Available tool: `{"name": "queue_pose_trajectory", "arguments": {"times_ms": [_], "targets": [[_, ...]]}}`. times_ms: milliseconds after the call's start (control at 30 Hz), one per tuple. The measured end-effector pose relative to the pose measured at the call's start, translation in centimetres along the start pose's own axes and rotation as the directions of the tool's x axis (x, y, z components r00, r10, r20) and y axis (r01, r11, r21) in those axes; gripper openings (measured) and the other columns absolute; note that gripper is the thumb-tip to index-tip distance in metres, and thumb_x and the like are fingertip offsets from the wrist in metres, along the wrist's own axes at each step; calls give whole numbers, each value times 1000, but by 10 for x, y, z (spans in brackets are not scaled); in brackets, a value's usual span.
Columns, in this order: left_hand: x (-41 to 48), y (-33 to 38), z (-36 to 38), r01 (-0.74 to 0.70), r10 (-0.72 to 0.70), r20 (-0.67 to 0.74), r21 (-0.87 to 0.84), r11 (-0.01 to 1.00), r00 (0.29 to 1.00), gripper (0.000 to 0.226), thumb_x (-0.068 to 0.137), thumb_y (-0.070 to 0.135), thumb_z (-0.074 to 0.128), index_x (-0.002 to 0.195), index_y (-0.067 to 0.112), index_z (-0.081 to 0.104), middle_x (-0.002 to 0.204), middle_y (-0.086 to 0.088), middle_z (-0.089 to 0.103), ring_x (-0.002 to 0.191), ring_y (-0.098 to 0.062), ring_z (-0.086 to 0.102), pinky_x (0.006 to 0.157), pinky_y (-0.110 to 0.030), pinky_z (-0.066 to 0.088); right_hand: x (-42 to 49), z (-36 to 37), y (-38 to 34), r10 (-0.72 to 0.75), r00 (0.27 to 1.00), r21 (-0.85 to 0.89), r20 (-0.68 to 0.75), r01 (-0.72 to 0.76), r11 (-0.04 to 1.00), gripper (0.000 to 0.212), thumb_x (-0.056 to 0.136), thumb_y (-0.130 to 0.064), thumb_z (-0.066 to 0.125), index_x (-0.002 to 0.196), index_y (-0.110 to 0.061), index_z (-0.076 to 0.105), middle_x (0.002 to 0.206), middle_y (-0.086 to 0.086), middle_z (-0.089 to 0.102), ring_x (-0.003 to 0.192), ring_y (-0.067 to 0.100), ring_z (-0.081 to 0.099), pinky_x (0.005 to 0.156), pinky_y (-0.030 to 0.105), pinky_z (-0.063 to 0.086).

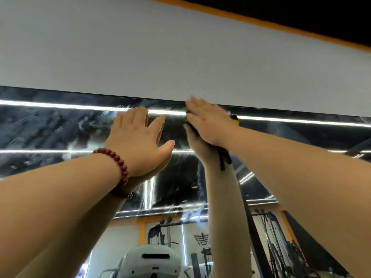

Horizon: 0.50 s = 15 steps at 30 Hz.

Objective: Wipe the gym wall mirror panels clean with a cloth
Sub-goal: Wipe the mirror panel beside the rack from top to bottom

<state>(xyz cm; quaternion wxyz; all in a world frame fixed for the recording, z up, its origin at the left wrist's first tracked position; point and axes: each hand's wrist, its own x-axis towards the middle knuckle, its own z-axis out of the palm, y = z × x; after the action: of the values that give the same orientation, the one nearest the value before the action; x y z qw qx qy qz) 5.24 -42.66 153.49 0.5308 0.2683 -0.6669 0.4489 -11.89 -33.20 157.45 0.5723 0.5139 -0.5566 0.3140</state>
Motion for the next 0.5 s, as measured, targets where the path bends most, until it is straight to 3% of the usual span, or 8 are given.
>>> {"name": "queue_pose_trajectory", "arguments": {"times_ms": [133,200,333,400,500], "targets": [[-4,1,-2,-41,40,-20,-53,998,999,88,77,67,9,149,24,35,157,-3,29,146,-23,21,119,-44,17,-31,5,2,-247,968,12,47,247,969,52,108,-34,28,158,-27,13,165,-11,7,151,6,2,115,18,-4],[-3,3,-2,-90,90,1,-62,994,996,87,79,65,9,155,24,24,163,1,19,150,-19,12,121,-40,10,-38,0,27,-177,983,41,43,175,984,51,108,-32,29,157,-26,15,165,-10,7,151,6,2,113,16,-5],[-1,3,1,-128,130,15,-90,988,991,85,81,61,12,157,23,18,164,4,14,151,-15,11,121,-34,10,-12,-7,42,111,994,68,-10,-110,992,50,109,-29,26,157,-17,20,164,-1,18,151,16,14,120,35,6],[-1,1,2,-127,129,21,-87,988,991,84,83,62,11,157,23,16,165,5,12,151,-15,9,121,-35,9,6,-4,24,107,994,27,-36,-107,994,51,109,-30,25,157,-16,20,165,1,18,151,19,14,120,38,9],[-2,1,4,-123,125,22,-91,988,992,74,94,60,13,158,23,13,165,6,9,151,-14,6,121,-34,6,5,4,4,-40,999,19,-20,41,999,52,109,-33,26,158,-21,15,166,-5,10,152,12,6,121,34,3]]}}
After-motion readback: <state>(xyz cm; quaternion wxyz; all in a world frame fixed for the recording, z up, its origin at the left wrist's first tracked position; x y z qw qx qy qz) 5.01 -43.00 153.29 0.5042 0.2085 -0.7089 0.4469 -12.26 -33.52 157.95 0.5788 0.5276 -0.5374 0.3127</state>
